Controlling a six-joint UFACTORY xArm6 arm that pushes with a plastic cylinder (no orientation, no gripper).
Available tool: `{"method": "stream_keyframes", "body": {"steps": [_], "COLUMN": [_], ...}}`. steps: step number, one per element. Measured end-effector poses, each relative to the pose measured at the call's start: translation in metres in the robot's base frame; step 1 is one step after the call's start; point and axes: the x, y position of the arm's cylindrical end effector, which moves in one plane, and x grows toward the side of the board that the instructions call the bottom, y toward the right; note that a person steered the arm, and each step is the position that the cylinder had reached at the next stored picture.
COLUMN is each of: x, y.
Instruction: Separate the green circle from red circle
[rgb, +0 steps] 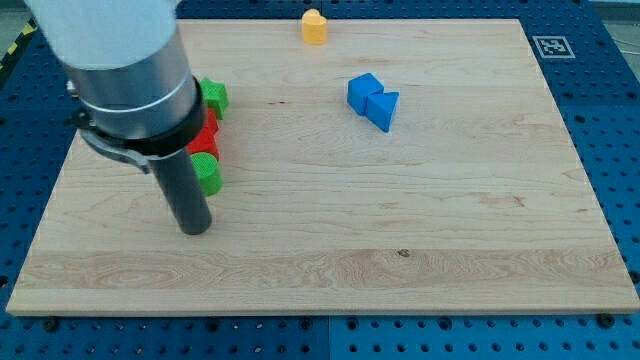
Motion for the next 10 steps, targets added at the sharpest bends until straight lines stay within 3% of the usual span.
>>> {"method": "stream_keyframes", "body": {"steps": [2, 10], "x": [-0.011, -0.060], "y": [-0.033, -0.019]}}
